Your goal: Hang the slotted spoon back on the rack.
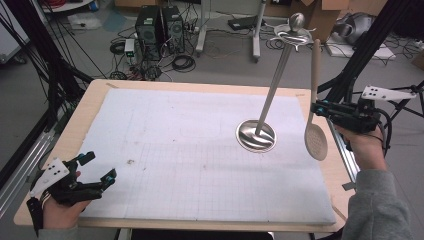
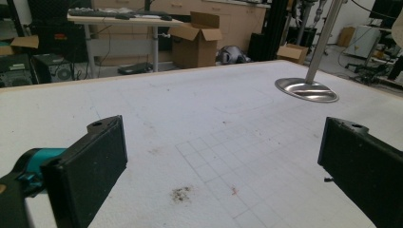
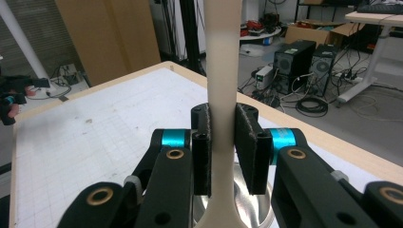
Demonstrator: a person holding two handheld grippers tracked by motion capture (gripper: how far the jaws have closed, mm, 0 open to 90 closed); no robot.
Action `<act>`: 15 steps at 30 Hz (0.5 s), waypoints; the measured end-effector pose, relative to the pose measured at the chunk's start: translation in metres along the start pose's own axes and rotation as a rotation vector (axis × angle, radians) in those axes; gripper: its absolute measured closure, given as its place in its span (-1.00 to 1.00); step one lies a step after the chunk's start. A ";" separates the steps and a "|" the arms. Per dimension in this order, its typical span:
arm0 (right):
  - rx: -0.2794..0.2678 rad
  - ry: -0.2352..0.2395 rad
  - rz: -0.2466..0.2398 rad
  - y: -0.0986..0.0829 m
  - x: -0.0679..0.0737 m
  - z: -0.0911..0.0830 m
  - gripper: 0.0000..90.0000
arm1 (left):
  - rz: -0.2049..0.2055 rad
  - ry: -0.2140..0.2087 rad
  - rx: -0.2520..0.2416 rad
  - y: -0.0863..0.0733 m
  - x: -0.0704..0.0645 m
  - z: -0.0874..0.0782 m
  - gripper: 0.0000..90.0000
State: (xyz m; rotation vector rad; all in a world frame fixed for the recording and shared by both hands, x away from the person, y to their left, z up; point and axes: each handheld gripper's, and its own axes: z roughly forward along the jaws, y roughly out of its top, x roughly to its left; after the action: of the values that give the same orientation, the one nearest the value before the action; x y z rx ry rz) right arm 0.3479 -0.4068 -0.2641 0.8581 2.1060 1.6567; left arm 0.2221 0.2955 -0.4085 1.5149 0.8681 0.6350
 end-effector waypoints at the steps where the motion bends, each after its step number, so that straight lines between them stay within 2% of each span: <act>1: 0.001 -0.005 0.001 0.000 0.001 0.001 0.72 | 0.000 0.000 0.000 0.000 0.000 0.000 -0.94; 15: 0.025 -0.018 0.000 -0.002 0.002 0.022 0.72 | 0.001 -0.001 -0.003 0.001 0.000 -0.001 -0.94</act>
State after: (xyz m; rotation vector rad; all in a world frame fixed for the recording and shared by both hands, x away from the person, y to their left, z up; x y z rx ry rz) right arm 0.3588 -0.3890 -0.2718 0.8776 2.1184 1.6201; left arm 0.2213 0.2961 -0.4077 1.5124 0.8656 0.6361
